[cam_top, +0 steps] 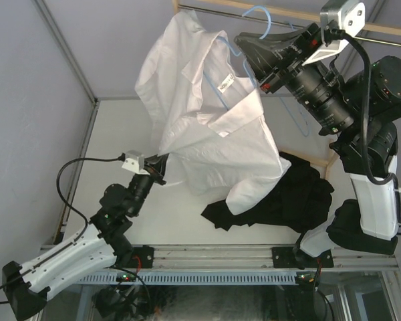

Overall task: Place the shirt on the hanger
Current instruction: Hang the shirt on the hanger.

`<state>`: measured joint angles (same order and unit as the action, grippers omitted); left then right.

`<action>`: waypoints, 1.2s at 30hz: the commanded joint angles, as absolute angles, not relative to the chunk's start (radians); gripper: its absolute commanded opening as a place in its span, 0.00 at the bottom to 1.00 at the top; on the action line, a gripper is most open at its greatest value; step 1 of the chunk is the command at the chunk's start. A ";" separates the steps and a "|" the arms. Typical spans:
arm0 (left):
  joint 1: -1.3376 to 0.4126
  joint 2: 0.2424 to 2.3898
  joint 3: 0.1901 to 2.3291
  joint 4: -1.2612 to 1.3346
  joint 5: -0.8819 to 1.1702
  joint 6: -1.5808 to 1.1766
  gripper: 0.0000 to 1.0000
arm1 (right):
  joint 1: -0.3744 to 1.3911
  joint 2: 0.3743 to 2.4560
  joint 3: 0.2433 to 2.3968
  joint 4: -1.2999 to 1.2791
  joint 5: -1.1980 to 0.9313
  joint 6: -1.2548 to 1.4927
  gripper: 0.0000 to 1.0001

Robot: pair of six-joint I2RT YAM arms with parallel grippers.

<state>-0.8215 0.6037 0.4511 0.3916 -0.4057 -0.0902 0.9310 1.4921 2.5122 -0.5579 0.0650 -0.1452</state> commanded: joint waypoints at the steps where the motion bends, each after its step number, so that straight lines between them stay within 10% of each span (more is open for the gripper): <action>1: -0.809 0.659 0.351 0.318 -0.372 -0.190 0.00 | 0.925 1.457 2.507 -0.426 0.032 -0.148 0.00; 4: -0.808 0.718 0.333 0.355 -0.260 -0.225 0.05 | 0.925 1.453 2.468 -0.444 -0.012 -0.124 0.00; 11: -0.808 0.674 0.359 0.326 -0.133 -0.276 0.92 | 0.925 1.382 2.288 -0.480 -0.110 -0.110 0.00; 22: -0.809 0.229 0.509 -0.087 -0.070 -0.102 0.93 | 0.904 1.182 1.910 -0.459 -0.118 -0.115 0.00; 36: -0.808 0.326 0.950 -0.412 0.232 0.333 0.92 | 0.936 1.028 1.566 -0.519 -0.448 -0.132 0.00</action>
